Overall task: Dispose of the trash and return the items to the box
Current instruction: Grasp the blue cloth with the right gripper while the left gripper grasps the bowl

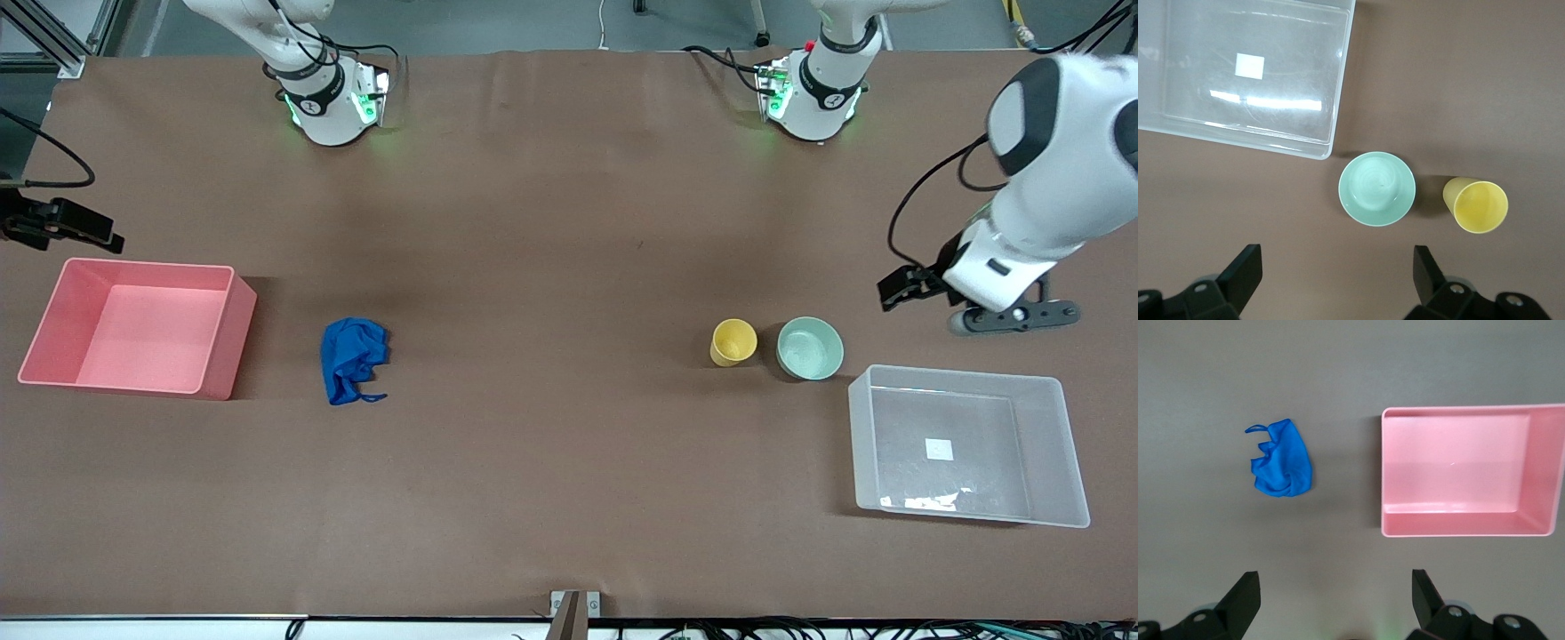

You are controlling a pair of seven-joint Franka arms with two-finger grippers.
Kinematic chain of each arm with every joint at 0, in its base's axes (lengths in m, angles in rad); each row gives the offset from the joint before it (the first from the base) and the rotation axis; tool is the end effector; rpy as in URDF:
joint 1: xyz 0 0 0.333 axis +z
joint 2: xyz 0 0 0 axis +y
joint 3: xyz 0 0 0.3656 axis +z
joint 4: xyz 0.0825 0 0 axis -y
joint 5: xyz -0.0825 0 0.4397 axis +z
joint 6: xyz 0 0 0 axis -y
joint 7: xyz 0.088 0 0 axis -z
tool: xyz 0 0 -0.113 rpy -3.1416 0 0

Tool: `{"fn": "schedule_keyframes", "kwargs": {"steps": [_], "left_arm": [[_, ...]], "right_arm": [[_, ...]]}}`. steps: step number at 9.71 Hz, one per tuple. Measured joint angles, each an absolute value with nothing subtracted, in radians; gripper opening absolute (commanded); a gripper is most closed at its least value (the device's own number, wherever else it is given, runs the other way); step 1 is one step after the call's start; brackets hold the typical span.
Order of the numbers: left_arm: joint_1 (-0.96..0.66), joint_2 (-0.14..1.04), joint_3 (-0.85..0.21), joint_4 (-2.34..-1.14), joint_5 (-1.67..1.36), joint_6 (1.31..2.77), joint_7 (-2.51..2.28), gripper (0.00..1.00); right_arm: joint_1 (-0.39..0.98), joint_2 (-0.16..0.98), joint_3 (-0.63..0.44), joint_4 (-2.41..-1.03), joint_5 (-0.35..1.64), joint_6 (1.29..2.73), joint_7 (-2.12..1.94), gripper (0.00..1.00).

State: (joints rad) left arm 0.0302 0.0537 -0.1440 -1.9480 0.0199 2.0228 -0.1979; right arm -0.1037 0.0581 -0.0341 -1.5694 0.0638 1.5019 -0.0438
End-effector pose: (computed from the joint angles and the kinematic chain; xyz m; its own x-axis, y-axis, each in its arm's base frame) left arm 0.6225 -0.0687 0.4742 0.9969 0.0757 0.0233 0.0759 -0.9971 -0.0059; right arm 0.6157 -0.0771 0.6278 0.9885 -0.0887 -0.1223 -0.0974 -0.9930 -0.0671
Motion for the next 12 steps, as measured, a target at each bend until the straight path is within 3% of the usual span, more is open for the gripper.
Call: {"fn": "schedule_keyframes", "kwargs": {"steps": [2, 5, 6, 12], "left_arm": [[0.032, 0.060, -0.143, -2.073, 0.020, 2.164, -0.207, 0.99], [0.043, 0.117, -0.142, -2.213, 0.020, 2.388, -0.218, 0.80], [0.052, 0.153, -0.142, -2.231, 0.020, 2.447, -0.218, 0.75], [0.058, 0.327, -0.142, -2.238, 0.020, 2.602, -0.218, 0.49]], "right_arm": [[-0.102, 0.136, -0.029, -1.597, 0.098, 1.599, -0.043, 1.00], [-0.001, 0.242, -0.021, -1.804, 0.104, 2.003, 0.065, 1.00], [0.051, 0.271, -0.020, -1.864, 0.093, 2.074, 0.103, 1.00], [0.131, 0.485, -0.021, -1.905, 0.053, 2.268, 0.152, 1.00]]}}
